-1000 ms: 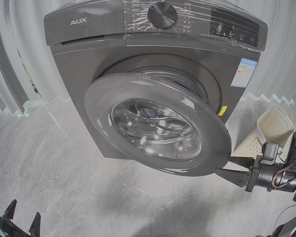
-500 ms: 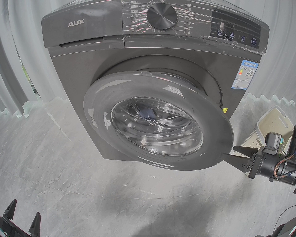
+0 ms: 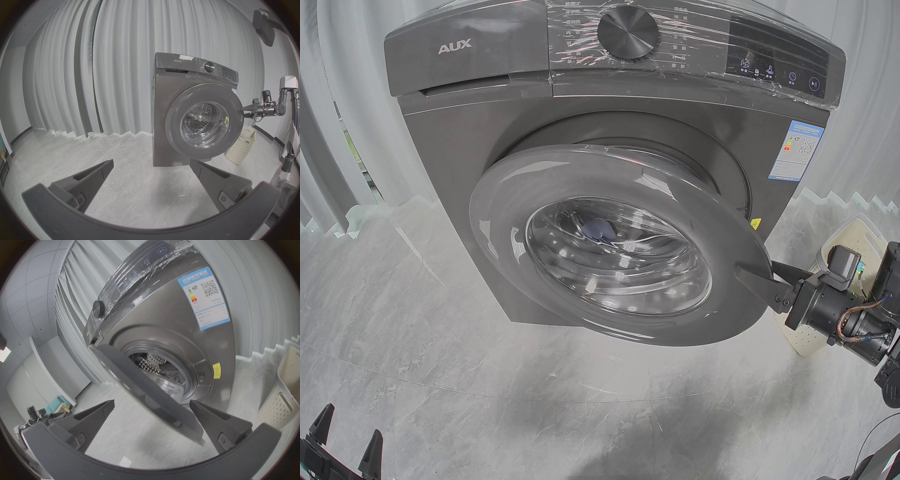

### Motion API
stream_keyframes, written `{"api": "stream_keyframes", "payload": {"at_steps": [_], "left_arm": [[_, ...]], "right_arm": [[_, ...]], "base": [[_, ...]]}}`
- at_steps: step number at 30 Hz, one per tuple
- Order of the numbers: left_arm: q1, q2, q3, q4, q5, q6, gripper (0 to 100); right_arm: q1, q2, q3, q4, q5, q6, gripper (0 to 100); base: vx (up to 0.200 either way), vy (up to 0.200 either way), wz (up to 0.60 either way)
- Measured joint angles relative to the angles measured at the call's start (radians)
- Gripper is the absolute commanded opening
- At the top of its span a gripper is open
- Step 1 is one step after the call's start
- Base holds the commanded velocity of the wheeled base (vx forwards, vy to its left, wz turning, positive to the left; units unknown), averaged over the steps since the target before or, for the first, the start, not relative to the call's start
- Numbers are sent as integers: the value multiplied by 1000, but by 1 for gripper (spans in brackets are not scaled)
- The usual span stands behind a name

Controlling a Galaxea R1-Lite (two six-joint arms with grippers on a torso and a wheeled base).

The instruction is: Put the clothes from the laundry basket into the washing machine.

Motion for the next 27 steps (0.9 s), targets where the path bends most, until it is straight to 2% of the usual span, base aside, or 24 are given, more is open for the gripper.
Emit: {"api": "stream_keyframes", "payload": {"at_steps": [3,6,12,21,27], "left_arm": [[0,0,0,0,0,0,100],[0,0,0,0,0,0,100],[0,0,0,0,0,-1,100],[0,0,0,0,0,-1,100],[0,1,0,0,0,0,100]], "right_arm": [[-1,47,0,-109,-20,0,100],[-2,75,3,-145,-47,-3,100],[-25,107,9,-139,-67,-21,100],[-140,124,1,-139,-82,-63,100],[-141,127,39,-138,-69,-66,100]], "base": [[0,0,0],[0,0,0],[0,0,0],[0,0,0],[0,0,0]]}}
